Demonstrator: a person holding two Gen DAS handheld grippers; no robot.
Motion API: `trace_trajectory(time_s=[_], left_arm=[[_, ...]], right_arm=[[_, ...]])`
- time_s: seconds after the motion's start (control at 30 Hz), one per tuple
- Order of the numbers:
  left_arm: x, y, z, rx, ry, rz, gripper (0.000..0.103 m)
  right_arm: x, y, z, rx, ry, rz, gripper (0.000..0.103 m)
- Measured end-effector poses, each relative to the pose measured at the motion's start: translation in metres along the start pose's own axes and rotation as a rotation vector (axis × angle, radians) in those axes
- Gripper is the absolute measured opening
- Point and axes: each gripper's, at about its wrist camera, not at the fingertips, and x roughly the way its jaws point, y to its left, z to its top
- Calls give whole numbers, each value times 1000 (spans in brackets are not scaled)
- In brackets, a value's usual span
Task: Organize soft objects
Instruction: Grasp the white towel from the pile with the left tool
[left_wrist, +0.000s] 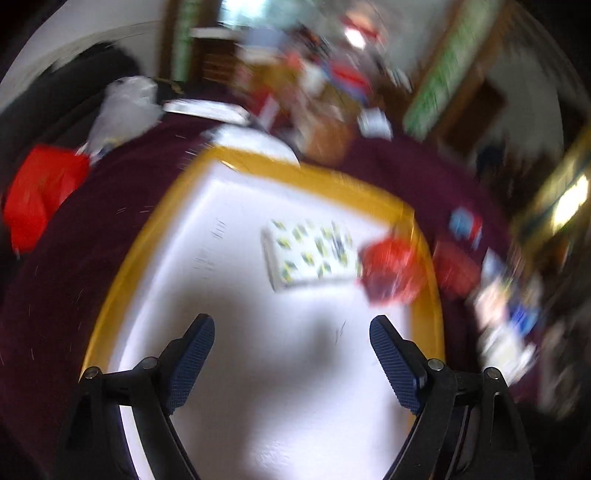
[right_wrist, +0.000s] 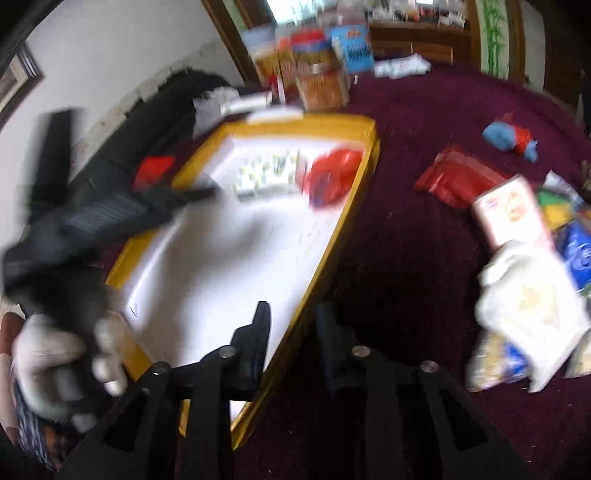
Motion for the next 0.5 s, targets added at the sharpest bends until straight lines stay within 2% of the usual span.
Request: trace_trajectory(time_s=[0.03, 0.1, 0.17, 0.27, 0.33, 0.43, 0.47, 0.5], left_arm=[[9, -6, 1, 36, 30, 19, 76], [25, -15, 4, 88, 86, 43, 66], [42, -20, 13, 86, 114, 71, 66], [52, -26, 31, 70, 91, 96, 66], [53, -25, 40, 40, 70, 106, 66], [38, -21, 43, -20, 45, 38, 66], [26, -19, 41, -37, 15, 22, 66], [12, -20, 39, -41, -26, 17, 65]], right_arm=[[-12, -3, -1, -4, -33, -18, 39], [-33, -12, -4, -5, -87, -48, 40], [-51, -27, -7, 13, -125, -71, 40], [-70, -54, -11, 66, -158, -99, 45], [-85, -79, -16, 121, -182, -137, 52], [-109, -113, -26, 176, -229, -201, 52], [-123, -125, -34, 187, -269, -241, 55], [-135, -133, -39, 190, -305, -277, 66]])
